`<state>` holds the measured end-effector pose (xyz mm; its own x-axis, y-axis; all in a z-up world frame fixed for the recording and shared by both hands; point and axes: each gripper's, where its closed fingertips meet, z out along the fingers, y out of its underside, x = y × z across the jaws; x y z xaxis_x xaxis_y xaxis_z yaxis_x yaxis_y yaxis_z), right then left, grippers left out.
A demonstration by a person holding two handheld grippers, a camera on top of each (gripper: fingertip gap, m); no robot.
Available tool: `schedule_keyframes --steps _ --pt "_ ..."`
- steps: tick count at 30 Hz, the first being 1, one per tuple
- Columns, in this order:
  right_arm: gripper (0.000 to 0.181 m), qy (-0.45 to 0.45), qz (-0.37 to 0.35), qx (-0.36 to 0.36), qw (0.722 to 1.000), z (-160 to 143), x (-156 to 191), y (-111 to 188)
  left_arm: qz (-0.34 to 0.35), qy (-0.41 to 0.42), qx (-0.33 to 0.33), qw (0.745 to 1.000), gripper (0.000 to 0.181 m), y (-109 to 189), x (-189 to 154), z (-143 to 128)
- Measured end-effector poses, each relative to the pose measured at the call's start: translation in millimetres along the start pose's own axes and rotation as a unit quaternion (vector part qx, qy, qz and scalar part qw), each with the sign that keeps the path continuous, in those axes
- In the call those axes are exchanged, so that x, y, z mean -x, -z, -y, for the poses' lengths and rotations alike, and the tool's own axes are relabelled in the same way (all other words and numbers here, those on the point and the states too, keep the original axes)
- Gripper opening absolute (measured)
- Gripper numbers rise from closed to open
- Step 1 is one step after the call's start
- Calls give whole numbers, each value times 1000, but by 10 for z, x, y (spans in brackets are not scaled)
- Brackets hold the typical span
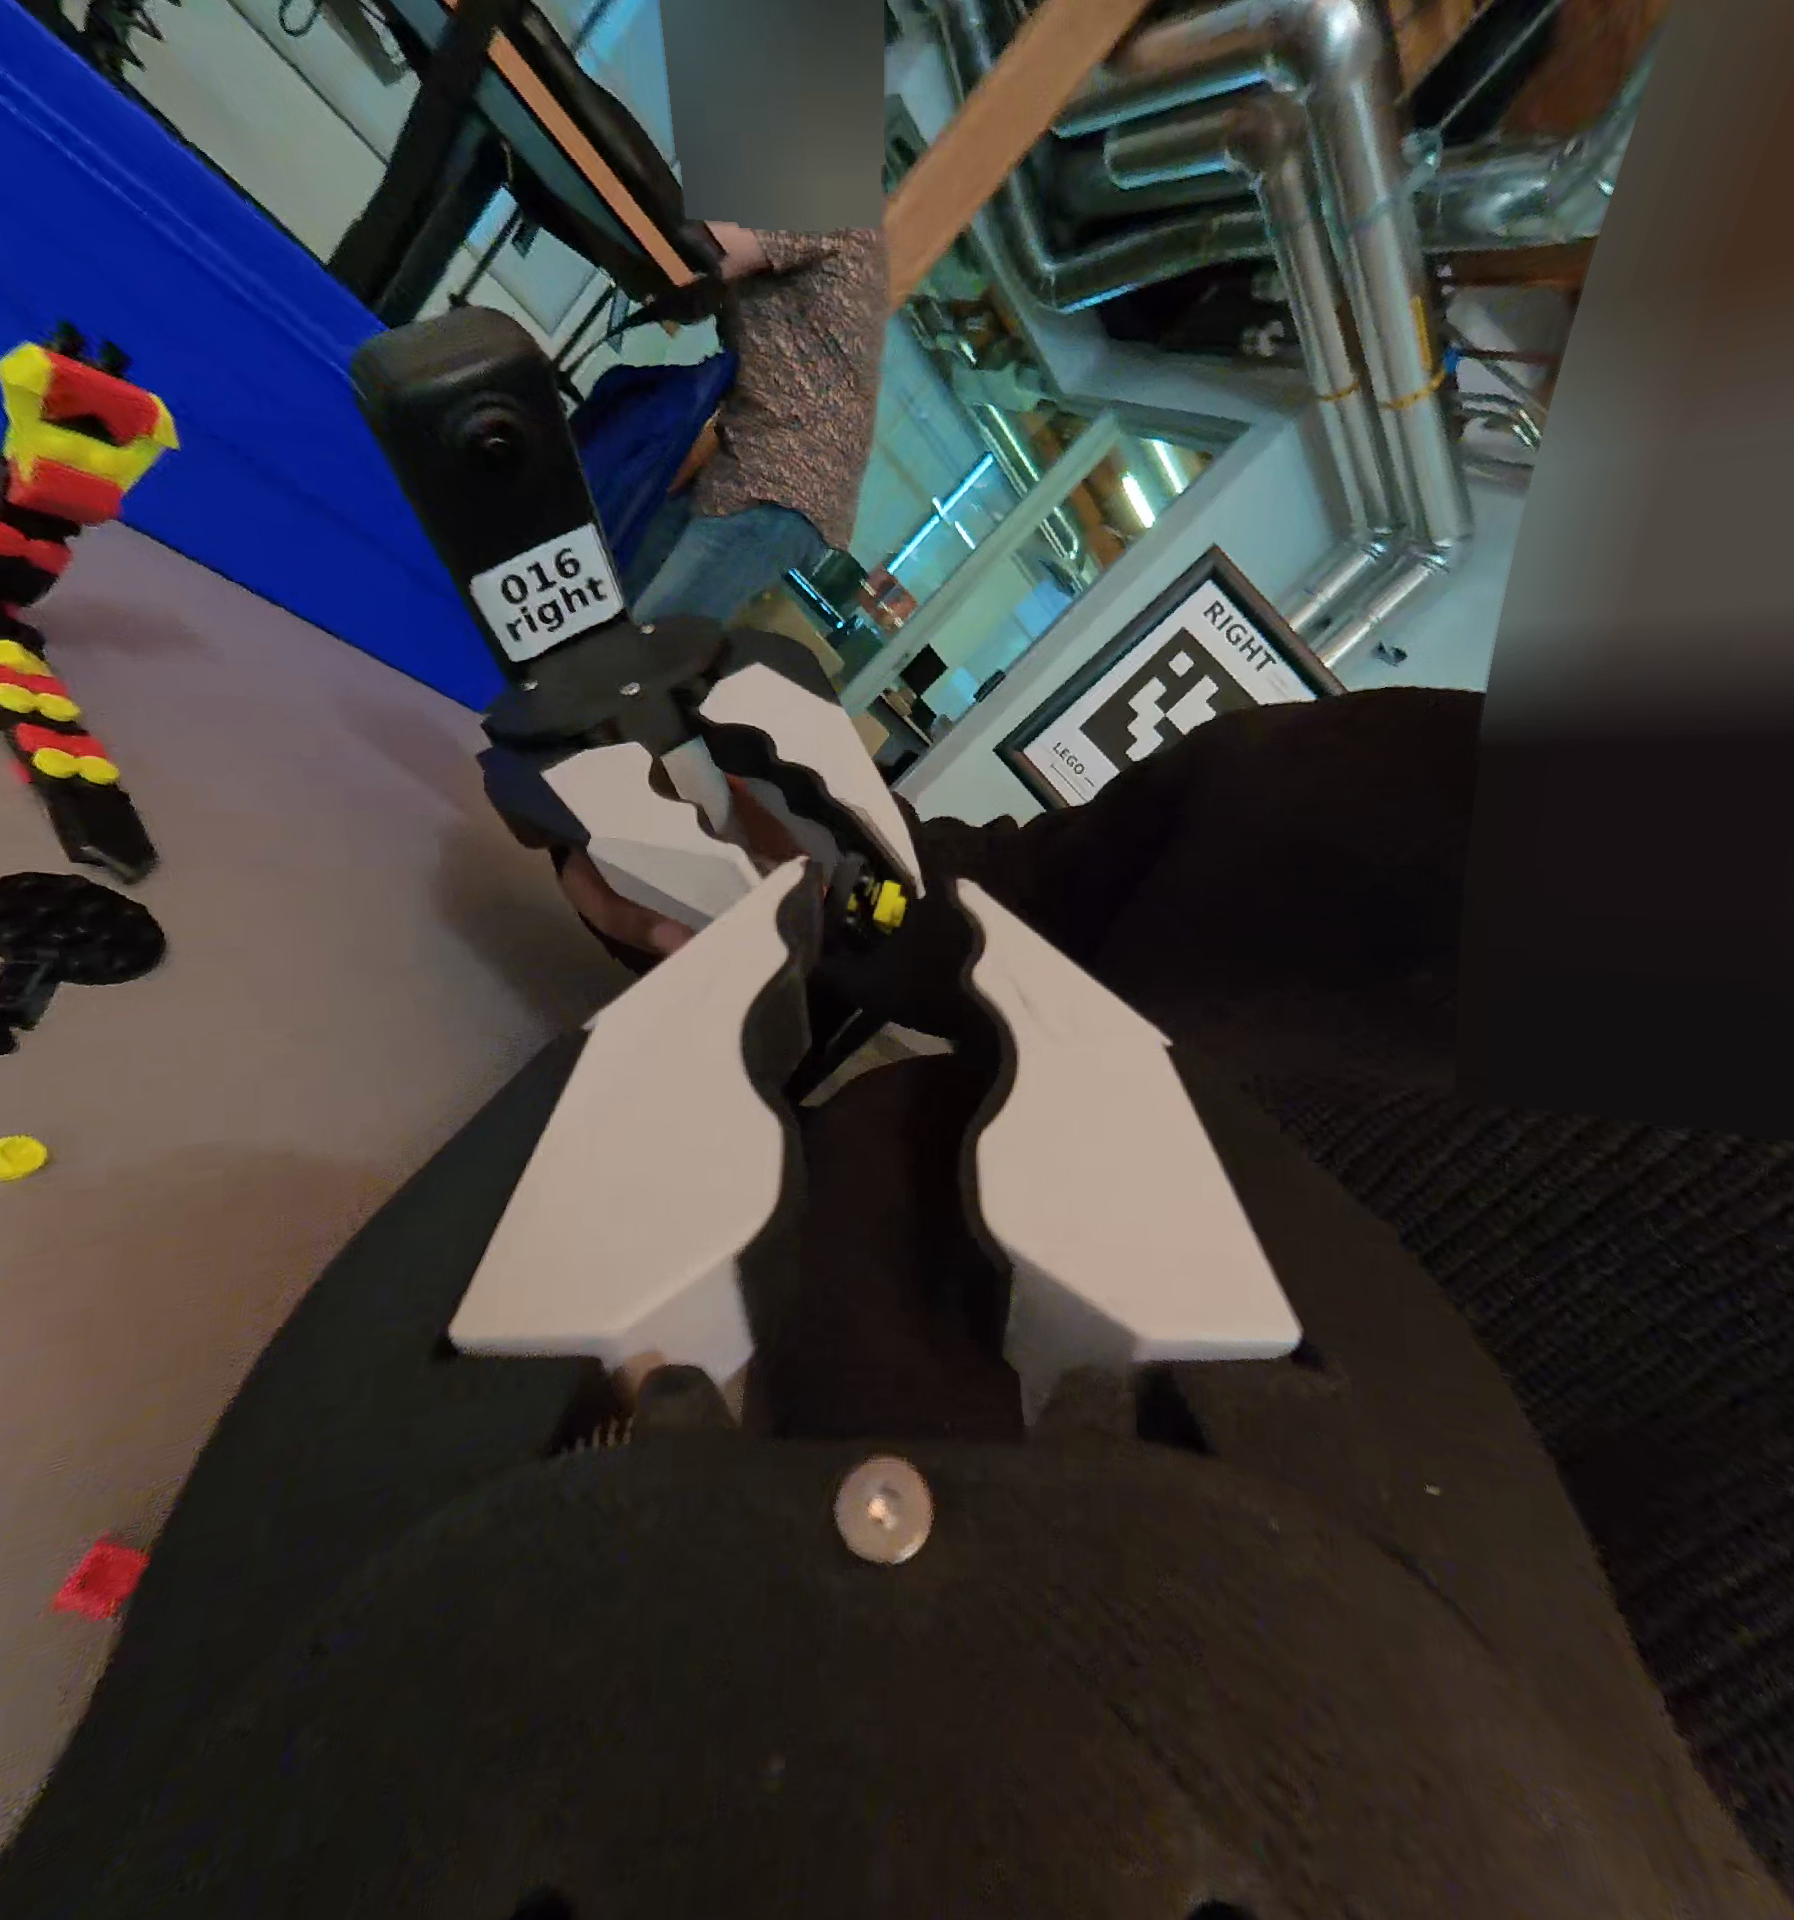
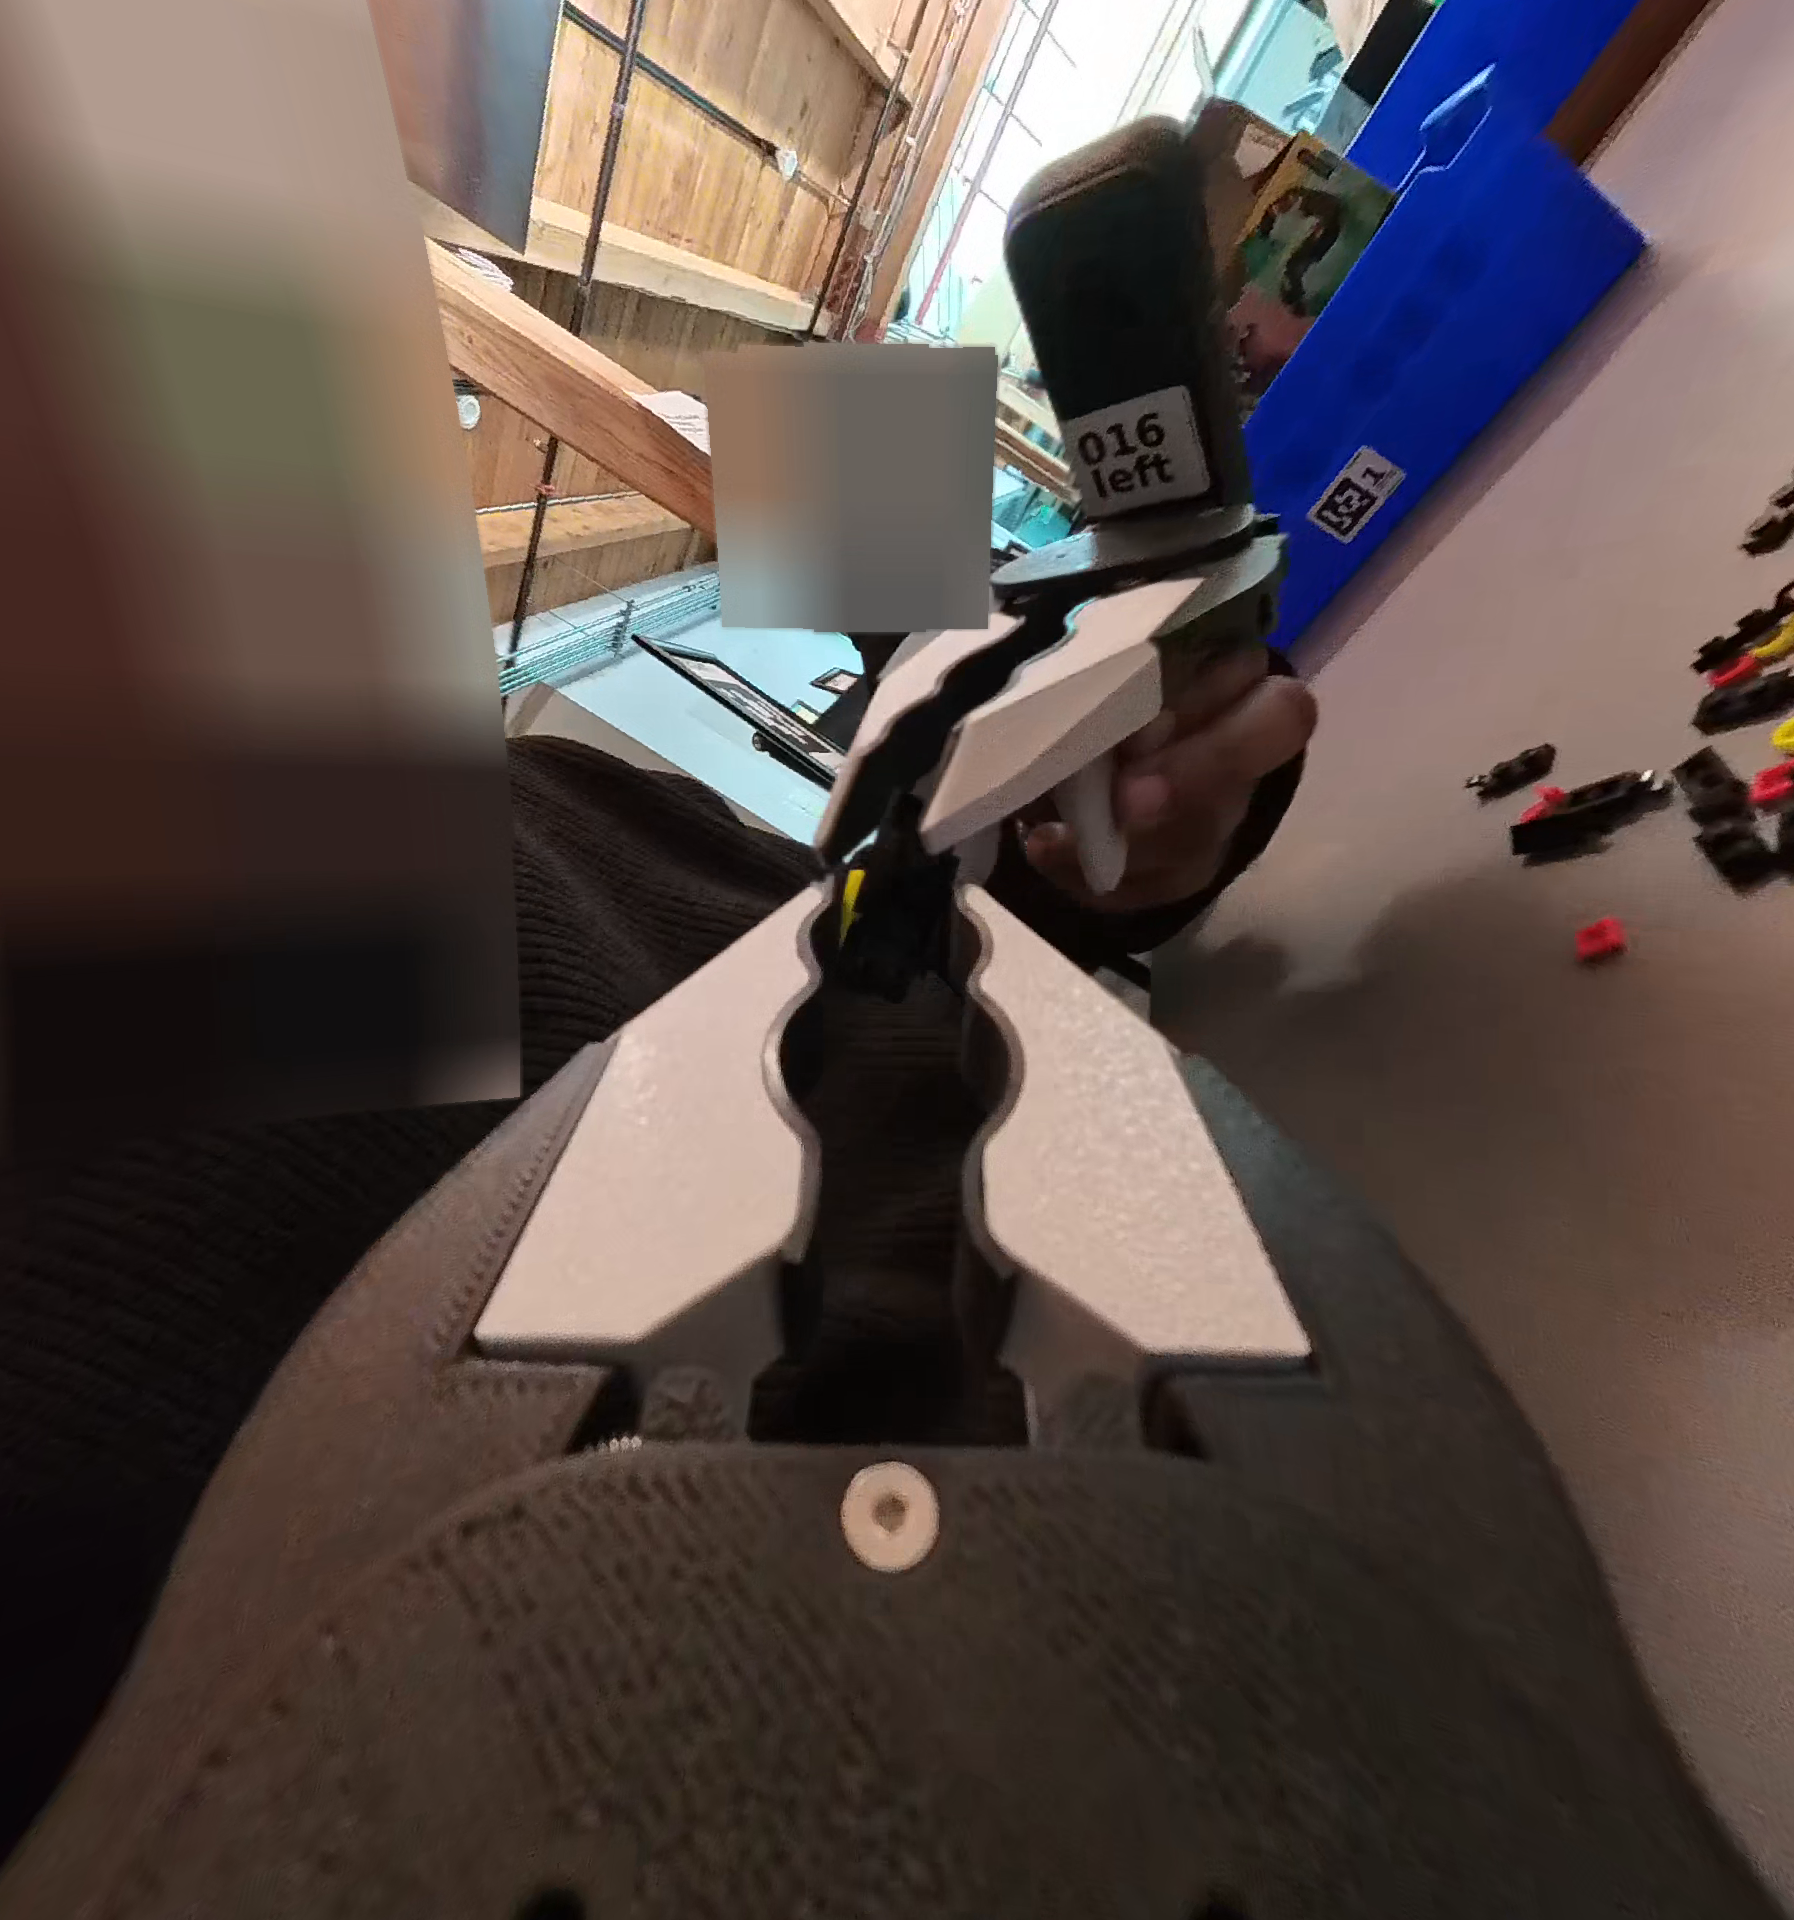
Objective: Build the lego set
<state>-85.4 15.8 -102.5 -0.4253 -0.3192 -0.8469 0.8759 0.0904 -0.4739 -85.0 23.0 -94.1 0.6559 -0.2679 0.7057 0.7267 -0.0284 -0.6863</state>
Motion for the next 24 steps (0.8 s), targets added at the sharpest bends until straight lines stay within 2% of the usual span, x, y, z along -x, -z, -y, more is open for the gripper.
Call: schedule_keyframes --steps 7,19,21,24 --pt "18 -20 19 1 1000 -13 22 -6 -6 -1 0 1000 7 1 -23 2" --pt "22 -23 2 -16 1000 53 -39 70 30 10 1 1000 4 26 107 -3" --pt "26 -9 -22 -10 1000 46 -91 82 41 15 5 999 4 32 154 -18" --pt "31 53 -93 10 994 50 -205 150 71 27 10 997 4 60 270 -46"
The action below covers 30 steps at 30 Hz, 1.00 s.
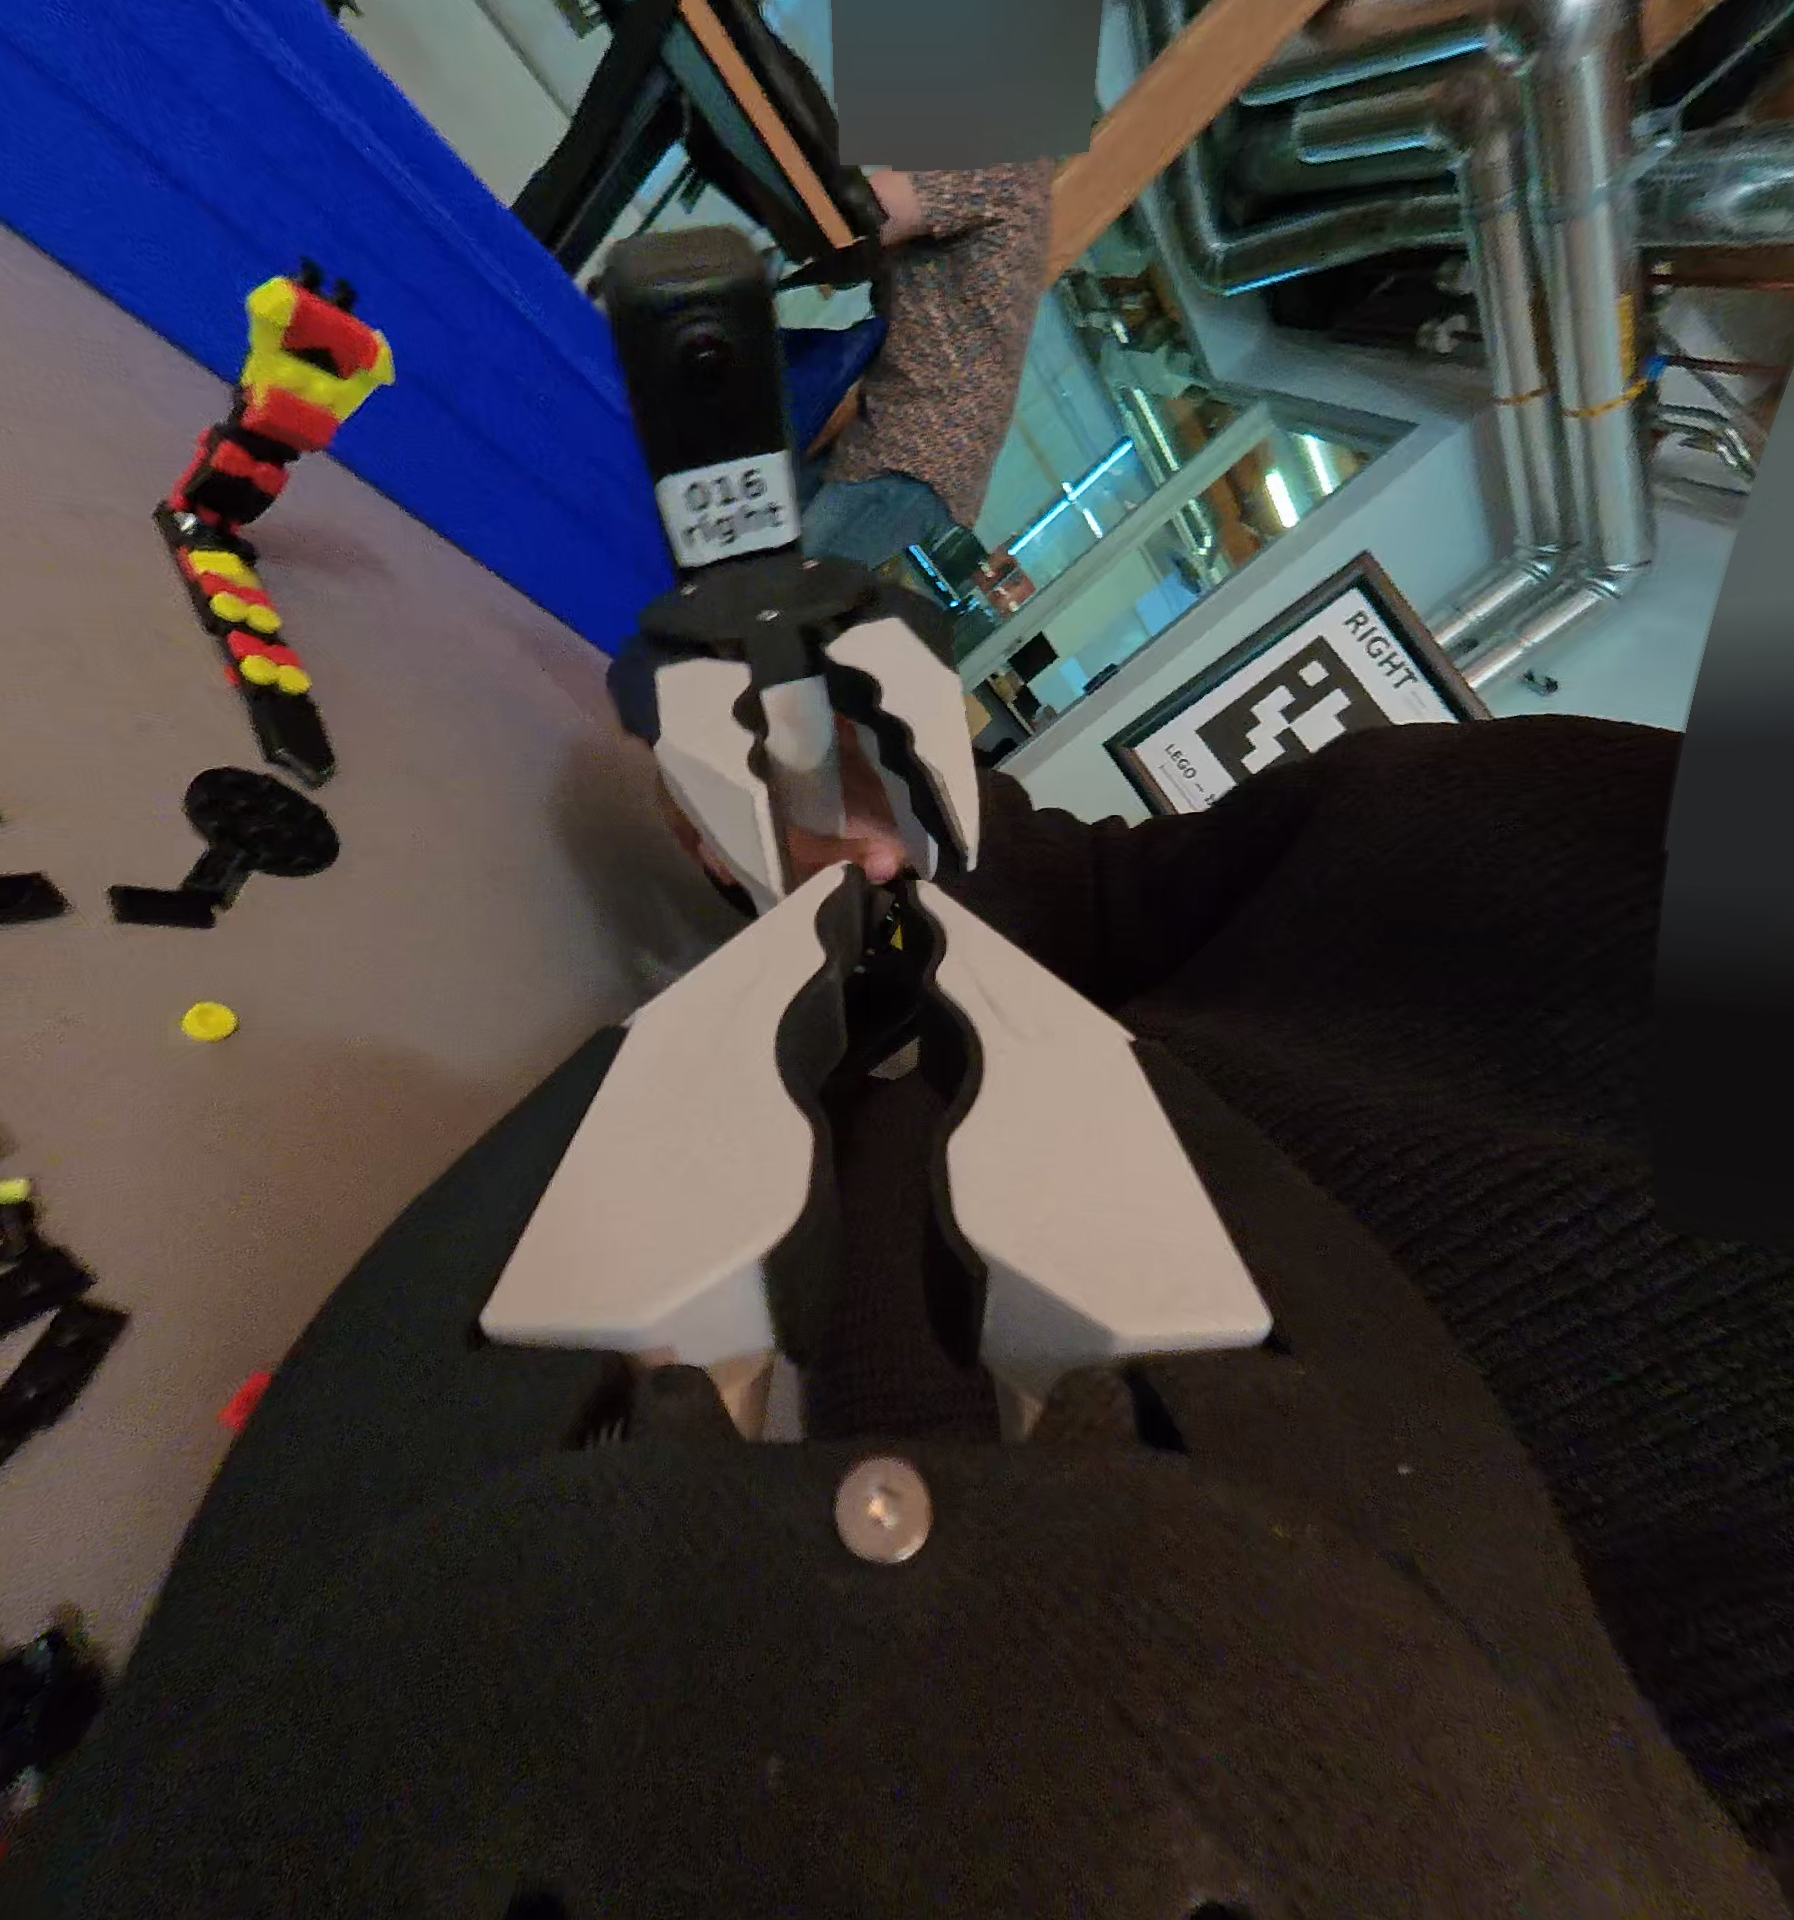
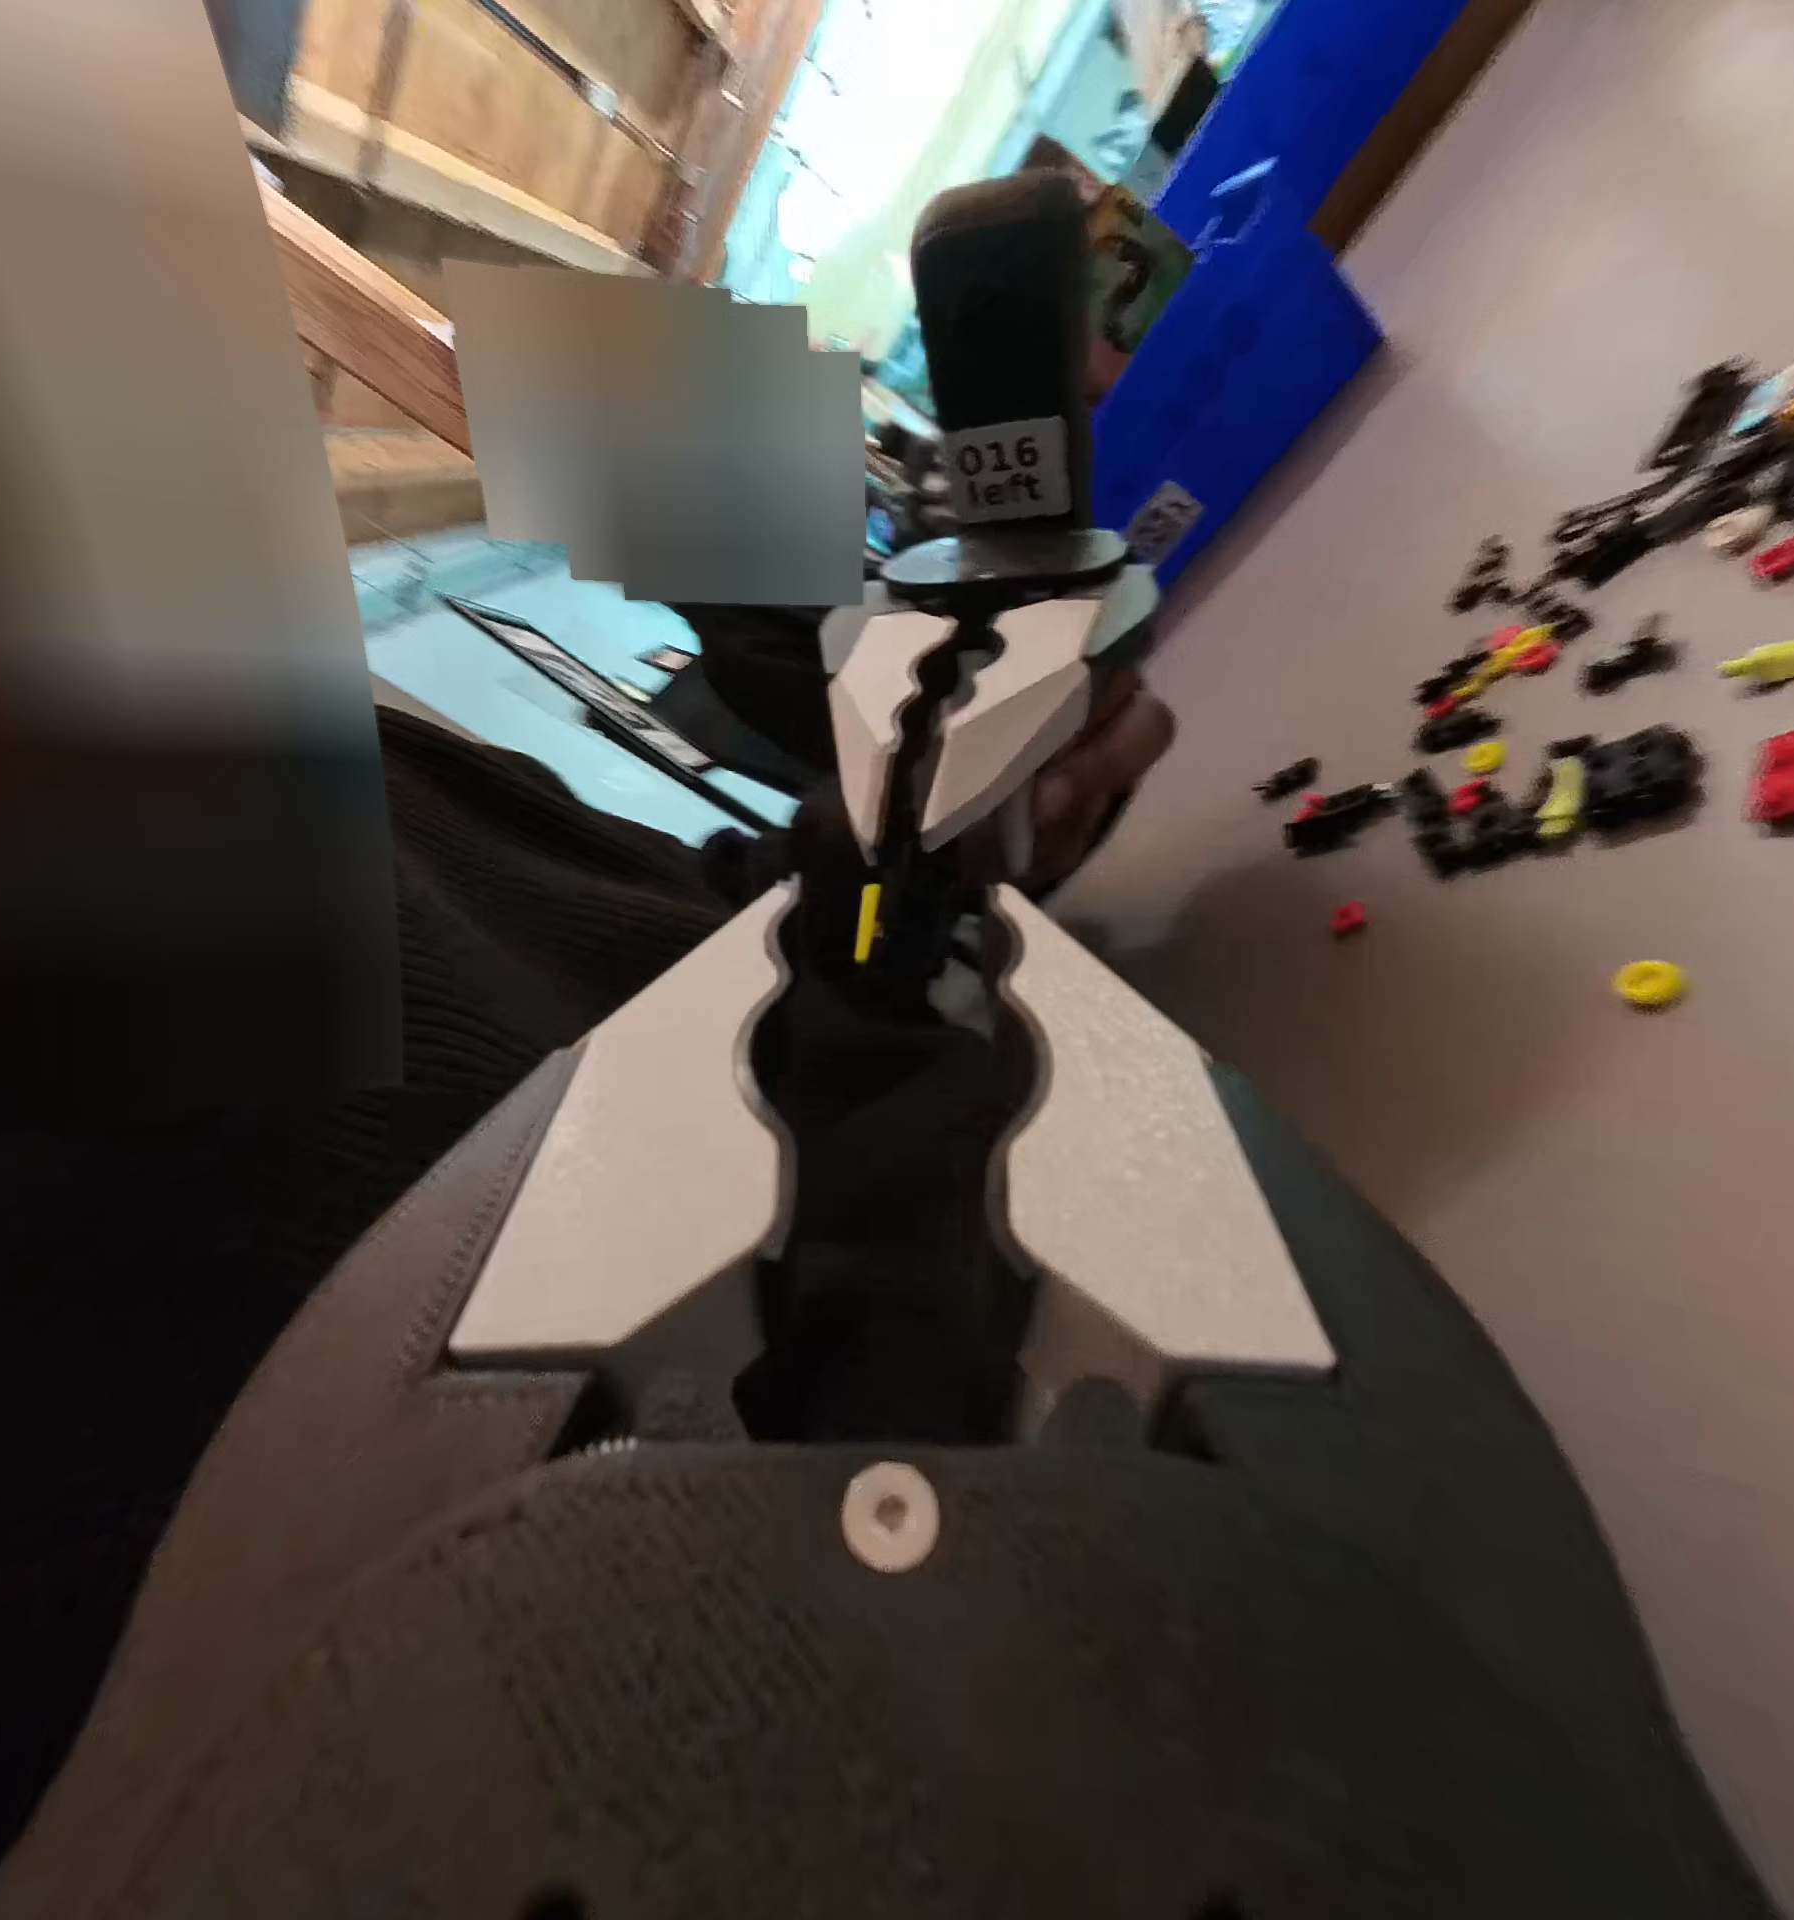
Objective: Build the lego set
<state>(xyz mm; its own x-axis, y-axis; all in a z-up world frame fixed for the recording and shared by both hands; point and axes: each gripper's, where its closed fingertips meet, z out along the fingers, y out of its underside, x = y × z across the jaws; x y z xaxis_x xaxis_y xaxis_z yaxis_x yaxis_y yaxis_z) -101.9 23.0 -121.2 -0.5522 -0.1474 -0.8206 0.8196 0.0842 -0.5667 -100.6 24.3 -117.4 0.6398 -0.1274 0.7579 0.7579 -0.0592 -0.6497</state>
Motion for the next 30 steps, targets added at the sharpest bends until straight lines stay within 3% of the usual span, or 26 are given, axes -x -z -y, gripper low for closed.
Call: schedule_keyframes --steps 6,13,15,20,26,30 --pt "31 171 -156 68 970 -63 -210 43 39 27 1 999 4 27 181 -20" --pt "21 274 -240 106 925 -100 -268 -49 47 29 3 998 4 11 206 -33" --pt "12 286 -251 117 917 -123 -289 -54 47 30 1 998 4 8 205 -27" --pt "11 301 -256 118 911 -110 -267 -58 40 27 -4 999 5 14 176 -8" --pt "10 311 -244 117 911 -106 -210 -46 11 -3 24 1000 39 10 54 -72" --pt "11 302 -226 121 918 -137 -131 -66 33 -46 72 996 38 -47 78 -222"
